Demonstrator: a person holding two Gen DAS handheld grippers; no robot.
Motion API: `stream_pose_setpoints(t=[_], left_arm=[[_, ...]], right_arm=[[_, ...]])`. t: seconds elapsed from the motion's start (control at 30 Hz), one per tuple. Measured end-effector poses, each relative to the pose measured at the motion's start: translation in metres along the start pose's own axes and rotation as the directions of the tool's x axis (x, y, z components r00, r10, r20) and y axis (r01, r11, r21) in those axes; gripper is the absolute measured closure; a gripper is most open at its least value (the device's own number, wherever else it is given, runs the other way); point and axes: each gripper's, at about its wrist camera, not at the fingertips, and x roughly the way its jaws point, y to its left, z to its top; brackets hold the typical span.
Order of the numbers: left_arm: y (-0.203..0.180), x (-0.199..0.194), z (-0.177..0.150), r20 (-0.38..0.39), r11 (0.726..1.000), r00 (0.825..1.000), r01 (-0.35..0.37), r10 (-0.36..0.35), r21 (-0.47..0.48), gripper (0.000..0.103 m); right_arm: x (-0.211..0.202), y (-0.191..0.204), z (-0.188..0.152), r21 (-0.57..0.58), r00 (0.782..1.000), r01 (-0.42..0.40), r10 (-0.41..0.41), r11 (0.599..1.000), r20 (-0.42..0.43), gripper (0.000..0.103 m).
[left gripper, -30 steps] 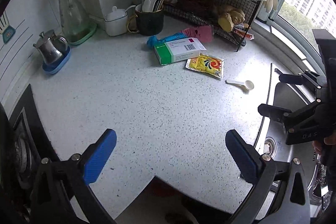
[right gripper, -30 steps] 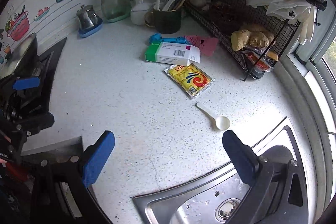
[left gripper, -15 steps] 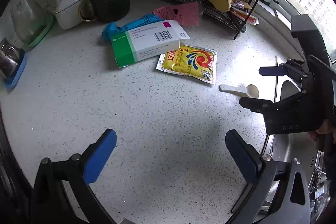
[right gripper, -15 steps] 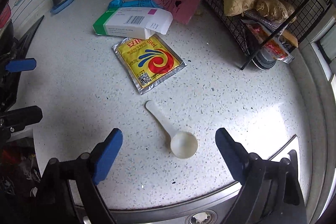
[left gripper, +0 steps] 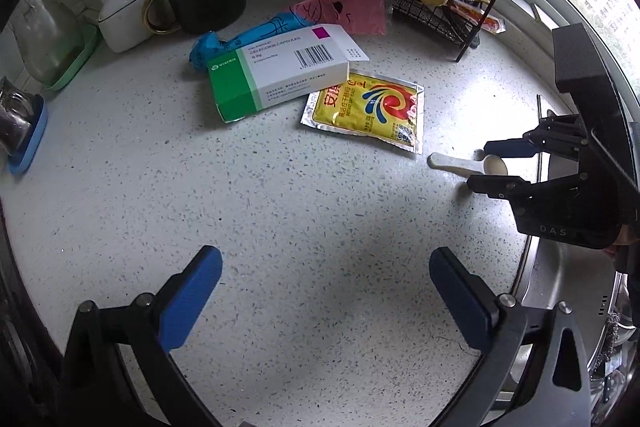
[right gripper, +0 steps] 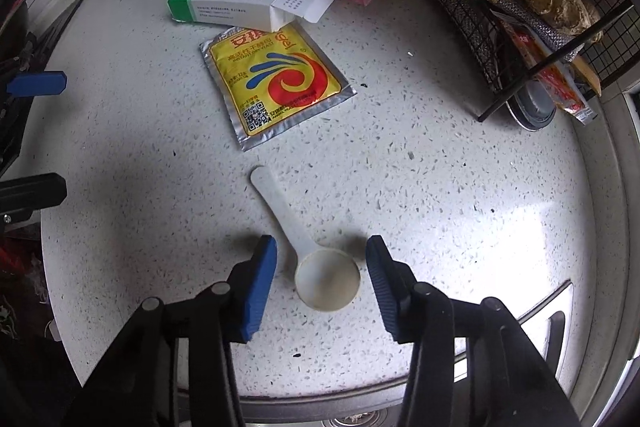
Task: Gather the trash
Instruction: 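Grasp the white measuring spoon with the right tool, then grasp the green-white medicine box with the left tool while the right holds the spoon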
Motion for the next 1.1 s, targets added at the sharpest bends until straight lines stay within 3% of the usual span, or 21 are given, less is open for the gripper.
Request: stream_pose_setpoints(t=[0.07, 0.37, 0.83, 0.97, 1.1], left_arm=[[-0.001, 0.0, 0.001, -0.003, 1.0, 1.0, 0.0, 0.0, 0.001, 0.0], [-0.005, -0.006, 0.002, -0.008, 1.0, 1.0, -0.023, 0.023, 0.008, 0.0], [0.006, 0.009, 0.034, -0.012, 0.999, 0.999, -0.04, 0.04, 0.004, 0.0], [0.01, 0.018, 0.059, -0.001, 0.993, 0.996, -0.088, 0.088, 0.077, 0.0], [0.009, 0.024, 0.084, 0.02, 0.97, 0.994, -0.108, 0.106, 0.217, 0.0]], right_arm=[[-0.001, 0.006, -0.004, -0.007, 1.0, -0.005, 0.005, 1.0, 0.0, 0.074], [-0.006, 0.022, -0.014, -0.011, 1.0, -0.013, 0.013, 1.0, 0.004, 0.074], [-0.039, -0.019, -0.019, 0.136, 0.993, -0.065, 0.051, 0.989, 0.109, 0.074], [-0.054, -0.03, -0.024, 0.154, 0.99, -0.079, 0.059, 0.985, 0.126, 0.074], [-0.053, -0.041, -0.029, 0.172, 0.989, -0.083, 0.061, 0.982, 0.132, 0.074]])
